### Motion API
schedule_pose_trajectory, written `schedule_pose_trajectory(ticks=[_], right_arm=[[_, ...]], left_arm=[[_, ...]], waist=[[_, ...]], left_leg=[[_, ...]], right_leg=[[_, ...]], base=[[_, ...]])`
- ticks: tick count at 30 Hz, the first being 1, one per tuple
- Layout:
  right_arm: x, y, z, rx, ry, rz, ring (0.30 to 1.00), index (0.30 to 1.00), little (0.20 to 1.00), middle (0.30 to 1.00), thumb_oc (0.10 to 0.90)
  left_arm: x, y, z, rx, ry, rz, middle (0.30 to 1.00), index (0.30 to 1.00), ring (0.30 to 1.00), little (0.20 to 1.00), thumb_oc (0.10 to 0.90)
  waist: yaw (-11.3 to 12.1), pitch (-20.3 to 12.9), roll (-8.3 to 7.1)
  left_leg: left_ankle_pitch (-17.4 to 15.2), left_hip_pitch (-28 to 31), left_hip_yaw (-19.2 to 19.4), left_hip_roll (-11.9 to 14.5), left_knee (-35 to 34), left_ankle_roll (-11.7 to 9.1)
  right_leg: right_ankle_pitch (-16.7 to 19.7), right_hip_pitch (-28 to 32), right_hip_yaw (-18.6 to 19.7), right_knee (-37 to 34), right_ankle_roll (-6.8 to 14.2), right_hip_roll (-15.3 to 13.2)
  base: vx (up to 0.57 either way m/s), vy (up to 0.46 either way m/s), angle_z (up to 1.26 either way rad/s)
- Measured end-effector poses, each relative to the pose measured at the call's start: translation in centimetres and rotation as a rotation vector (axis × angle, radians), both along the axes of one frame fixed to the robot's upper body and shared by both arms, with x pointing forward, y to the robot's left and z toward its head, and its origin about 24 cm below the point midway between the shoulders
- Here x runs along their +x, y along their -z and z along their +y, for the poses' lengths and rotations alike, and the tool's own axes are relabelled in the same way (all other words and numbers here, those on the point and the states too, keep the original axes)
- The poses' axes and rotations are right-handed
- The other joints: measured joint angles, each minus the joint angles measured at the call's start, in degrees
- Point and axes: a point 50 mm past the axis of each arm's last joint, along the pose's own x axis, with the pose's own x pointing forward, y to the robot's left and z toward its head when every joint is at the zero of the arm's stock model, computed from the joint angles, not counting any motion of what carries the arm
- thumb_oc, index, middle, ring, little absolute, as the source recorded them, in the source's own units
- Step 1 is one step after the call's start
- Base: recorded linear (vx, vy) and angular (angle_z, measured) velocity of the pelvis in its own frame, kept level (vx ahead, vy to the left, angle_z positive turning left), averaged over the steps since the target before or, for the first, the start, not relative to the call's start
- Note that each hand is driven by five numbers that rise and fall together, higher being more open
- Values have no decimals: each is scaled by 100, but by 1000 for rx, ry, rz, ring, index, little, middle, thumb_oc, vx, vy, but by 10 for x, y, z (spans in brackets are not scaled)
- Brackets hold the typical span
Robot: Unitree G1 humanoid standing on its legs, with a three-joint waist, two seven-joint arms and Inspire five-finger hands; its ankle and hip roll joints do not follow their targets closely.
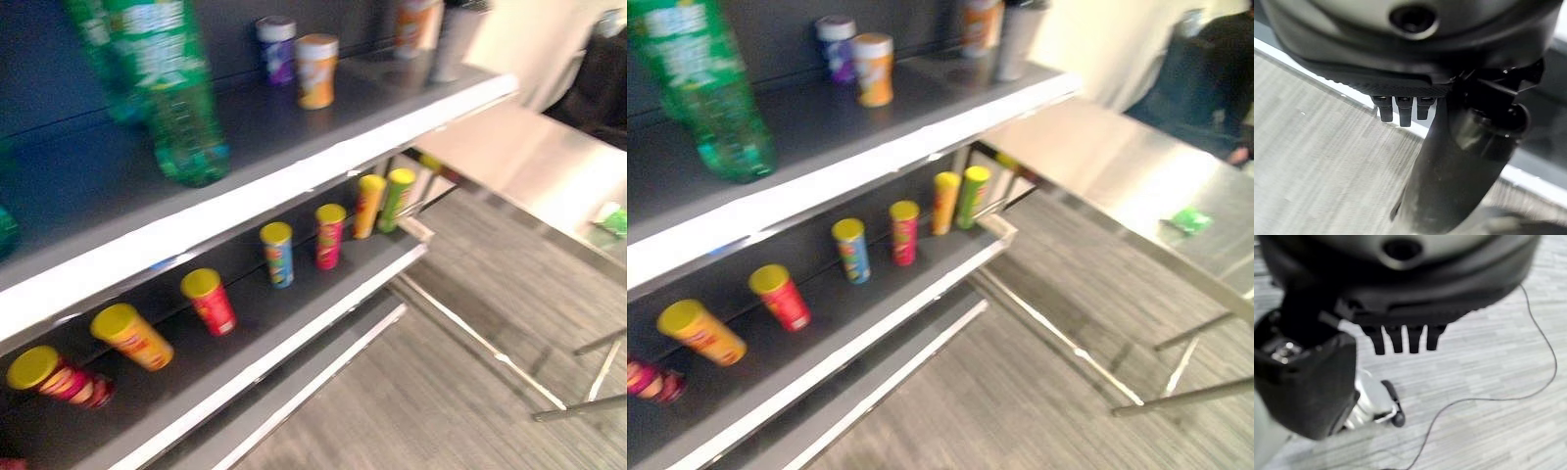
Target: Put the goods on the table back onto the shelves and tidy them up.
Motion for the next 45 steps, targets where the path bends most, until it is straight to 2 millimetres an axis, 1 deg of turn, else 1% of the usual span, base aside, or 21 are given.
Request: schedule_pose_trajectory(ticks=[2, 3, 4, 5, 10, 13, 15, 16, 19, 24, 26, 27, 28, 29, 33, 37, 39, 40, 42, 43, 45], right_arm=[[-1, 1, 4, 16, -36, 13, 900, 900, 900, 900, 800], [3, 0, 0, 15, -57, 3, 900, 900, 900, 900, 800], [6, -4, -13, -3, -113, -23, 900, 900, 900, 900, 800], [7, -6, -22, -20, -143, -23, 900, 900, 900, 900, 800], [25, -4, 0, 48, -102, -155, 900, 900, 900, 900, 800], [48, -10, -3, 45, -33, -309, 900, 900, 900, 900, 800], [65, -12, -3, 52, -52, -363, 900, 900, 900, 900, 800], [71, -13, -5, 46, -64, -377, 900, 900, 900, 900, 800], [74, -15, -17, 8, -74, -362, 900, 900, 900, 900, 800], [67, -12, -19, -16, -37, -321, 900, 900, 900, 900, 800], [78, -13, -19, -23, -38, -338, 900, 900, 900, 900, 800], [82, -14, -18, -21, -49, -347, 900, 900, 900, 900, 800], [86, -13, -11, -1, -76, -353, 900, 900, 900, 900, 800], [87, -12, -2, 22, -123, -354, 900, 900, 900, 900, 800], [118, -20, 30, 120, -314, -486, 900, 900, 900, 900, 800], [126, -22, 23, 100, -335, -495, 900, 900, 900, 900, 800], [123, -21, 14, 69, -321, -461, 900, 900, 900, 900, 800], [123, -21, 12, 63, -312, -463, 900, 900, 900, 900, 800], [126, -25, 5, 39, -291, -498, 900, 900, 900, 900, 800], [131, -27, 1, 33, -301, -514, 900, 900, 900, 900, 800], [138, -30, 5, 42, -352, -538, 900, 900, 900, 900, 800]], left_arm=[[-4, 1, -3, -7, -50, -21, 900, 900, 900, 900, 800], [-1, 5, -15, -42, -68, -41, 900, 900, 900, 900, 800], [5, 10, -36, -82, -3, -31, 900, 900, 900, 900, 800], [1, 12, -42, -100, -9, -24, 900, 900, 900, 900, 800], [0, 1, -3, 38, 89, 6, 900, 900, 900, 900, 800], [4, 0, -2, 57, 27, -26, 900, 900, 900, 900, 800], [15, 0, -1, 58, -52, -74, 900, 900, 900, 900, 800], [19, 1, -6, 41, -77, -95, 900, 900, 900, 900, 800], [45, 5, -33, -41, -30, -199, 900, 900, 900, 900, 800], [68, 5, -45, -76, 62, -237, 900, 900, 900, 900, 800], [68, 7, -47, -102, 60, -216, 900, 900, 900, 900, 800], [64, 8, -48, -104, 56, -202, 900, 900, 900, 900, 800], [59, 8, -44, -99, 37, -185, 900, 900, 900, 900, 800], [56, 7, -39, -84, 23, -175, 900, 900, 900, 900, 800], [64, 3, -28, -48, -16, -209, 900, 900, 900, 900, 800], [95, -3, -29, -44, 45, -298, 900, 900, 900, 900, 800], [110, -6, -33, -48, 105, -325, 900, 900, 900, 900, 800], [111, -6, -35, -56, 106, -331, 900, 900, 900, 900, 800], [118, -6, -43, -69, 113, -348, 900, 900, 900, 900, 800], [124, -7, -45, -61, 127, -360, 900, 900, 900, 900, 800], [127, -9, -43, -51, 136, -368, 900, 900, 900, 900, 800]], waist=[[100, -66, -226], [26, -52, -274], [20, -66, 15], [17, -66, 193], [-255, -220, -65], [-213, -131, -32], [-103, 13, -231], [-57, 58, -271], [10, 338, 13], [-94, 517, 149], [48, 583, 250], [39, 568, 305], [44, 552, 114], [77, 489, -59], [98, 318, -235], [80, 268, -90], [12, 300, -11], [0, 297, 24], [-124, 279, 178], [-255, 287, 326], [-283, 361, 398]], left_leg=[[-171, -436, -182, 270, 697, -254], [-252, -549, -493, -40, 55, -526], [279, -581, -394, -150, -1138, -498], [772, -619, -364, -88, -1267, -363], [1347, -478, -125, 1004, -870, -624], [1917, -755, -1480, 1455, 128, -642], [1182, -1097, -2516, 935, 537, -1203], [821, -1160, -2736, 514, 480, -1202], [424, -1501, -2614, -468, 415, -709], [375, -2257, -1772, -1072, 151, -372], [774, -2433, -1711, -1235, -751, -526], [1005, -2336, -1674, -1205, -753, -256], [995, -2143, -1567, -1360, -732, 265], [812, -2029, -1476, -1482, -745, 245], [444, -1255, -1198, -1631, -1113, 394], [210, -657, -1319, -1651, -1260, 530], [-73, -282, -1576, -1650, -1259, 678], [-131, -154, -1598, -1633, -1258, 640], [-246, -15, -1915, -1510, -1212, 415], [-246, -16, -2131, -1328, -1223, 316], [-210, 143, -2316, -1106, -1205, -53]], right_leg=[[-55, 80, 170, -634, -92, 239], [-65, 109, 305, -893, -100, 270], [-67, 60, 525, -1100, -101, 584], [-112, 122, 624, -1197, -98, 813], [-695, 297, 815, -1711, -396, 1932], [-698, 252, 1019, -1644, -825, 2306], [-669, 300, 1399, -1780, -1037, 2090], [-644, 328, 1520, -1882, -1074, 2015], [-619, 438, 1471, -1965, -1043, 1956], [-929, 477, 1269, -2006, -1046, 1945], [-1140, 631, 1433, -2006, -846, 1948], [-1242, 770, 1454, -2010, -763, 1958], [-1407, 951, 1586, -2006, -701, 1789], [-1504, 1003, 1722, -1985, -670, 1646], [-1560, 807, 1822, -726, -477, 1591], [-1105, -752, 1711, 3132, 666, 1133], [-1062, -1491, 1710, 4177, 529, 895], [-1066, -1726, 1623, 4182, 498, 785], [-1362, -2205, 1183, 3080, -83, 675], [-1427, -2175, 1046, 1872, -481, 889], [-1089, -1988, 1936, -247, -355, 1675]], base=[[-124, -396, -113], [-49, -282, -123], [-69, -448, -100], [-80, -615, -120], [-38, -373, -73], [-19, -343, -75], [92, -171, -76], [56, -54, -70], [56, -13, -27], [165, -31, 29], [325, 7, -37], [475, 23, -35], [357, 20, -38], [335, 25, -59], [292, 49, -49], [212, 87, 7], [200, -23, 53], [180, -191, 36], [276, -299, 58], [178, -239, 100], [141, -179, 105]])
